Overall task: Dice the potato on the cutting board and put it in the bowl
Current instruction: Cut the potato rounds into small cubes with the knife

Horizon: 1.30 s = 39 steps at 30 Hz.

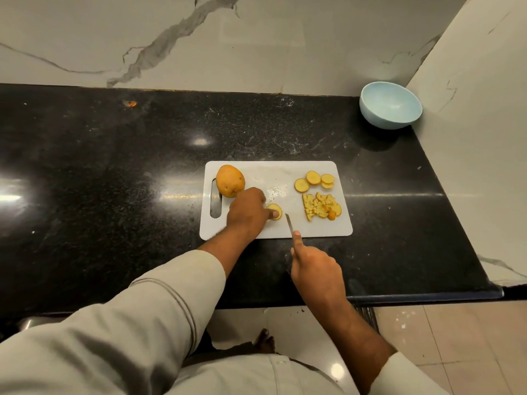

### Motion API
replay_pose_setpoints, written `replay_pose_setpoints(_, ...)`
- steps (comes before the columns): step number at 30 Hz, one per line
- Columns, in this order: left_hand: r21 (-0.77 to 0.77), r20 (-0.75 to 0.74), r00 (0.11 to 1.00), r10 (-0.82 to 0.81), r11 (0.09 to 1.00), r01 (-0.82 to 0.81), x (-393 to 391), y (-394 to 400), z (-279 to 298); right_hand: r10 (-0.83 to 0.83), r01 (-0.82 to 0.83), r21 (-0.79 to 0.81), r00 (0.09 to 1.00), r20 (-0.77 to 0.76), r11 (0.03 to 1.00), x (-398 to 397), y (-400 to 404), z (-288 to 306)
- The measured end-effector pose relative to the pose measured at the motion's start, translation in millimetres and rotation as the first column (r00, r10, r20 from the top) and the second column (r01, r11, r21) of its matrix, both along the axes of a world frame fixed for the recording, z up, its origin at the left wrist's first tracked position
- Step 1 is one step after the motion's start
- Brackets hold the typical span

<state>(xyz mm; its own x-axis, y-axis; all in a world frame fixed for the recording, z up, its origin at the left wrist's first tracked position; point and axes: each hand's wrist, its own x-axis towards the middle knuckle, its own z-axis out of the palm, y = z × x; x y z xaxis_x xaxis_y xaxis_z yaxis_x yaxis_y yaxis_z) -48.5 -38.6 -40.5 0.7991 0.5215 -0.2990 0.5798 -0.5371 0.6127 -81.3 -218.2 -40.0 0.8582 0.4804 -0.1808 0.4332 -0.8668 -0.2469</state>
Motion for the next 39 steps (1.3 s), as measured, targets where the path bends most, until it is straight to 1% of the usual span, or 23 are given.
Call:
replay_pose_setpoints(3, 0.188, -0.047, 0.997, -0.06, 0.98, 0.068, 8, -14, 7, -0.021, 0.021, 0.003, 1.0, 0.009, 1.0, 10, 3, 1)
replay_pose_setpoints(6, 0.301, -0.071, 0.99, -0.12, 0.944, 0.136, 14, -22, 10, -0.032, 0.032, 0.0, 0.999, 0.011, 0.999, 16, 7, 1)
replay_pose_setpoints(10, 0.371, -0.075, 0.977, -0.2, 0.904, 0.214, 16, -29, 12, -0.031, 0.03, -0.019, 1.0, -0.006, 0.999, 21, 12, -1)
replay_pose_setpoints(17, 0.434, -0.135, 0.939, -0.317, 0.833, 0.343, 8, -31, 11, -0.025, 0.025, -0.057, 1.0, -0.004, 0.998, 26, 12, -5)
replay_pose_setpoints(23, 0.382, -0.18, 0.887, -0.424, 0.801, 0.461, 9, -20, 14, -0.021, 0.022, -0.062, 1.0, 0.007, 0.998, 28, 14, -7)
replay_pose_setpoints(26, 0.31, -0.162, 0.883, -0.44, 0.827, 0.469, 8, -9, 12, -0.016, 0.016, -0.059, 1.0, 0.009, 0.998, 29, 15, -9)
replay_pose_setpoints(29, 0.186, -0.117, 0.902, -0.416, 0.883, 0.432, 0, 6, 6, -0.014, 0.014, -0.062, 1.0, -0.004, 0.998, 31, 17, -11)
replay_pose_setpoints(31, 0.135, -0.075, 0.923, -0.377, 0.914, 0.384, -6, 14, 0, -0.006, 0.005, -0.075, 1.0, -0.013, 0.997, 32, 19, -12)
replay_pose_setpoints(36, 0.083, 0.041, 0.959, -0.281, 0.957, 0.277, -7, 17, -8, 0.024, -0.028, -0.097, 0.999, -0.041, 0.995, 29, 24, -15)
replay_pose_setpoints(39, 0.082, 0.076, 0.962, -0.261, 0.964, 0.254, -3, 16, -9, 0.034, -0.04, -0.112, 0.998, -0.053, 0.993, 27, 26, -17)
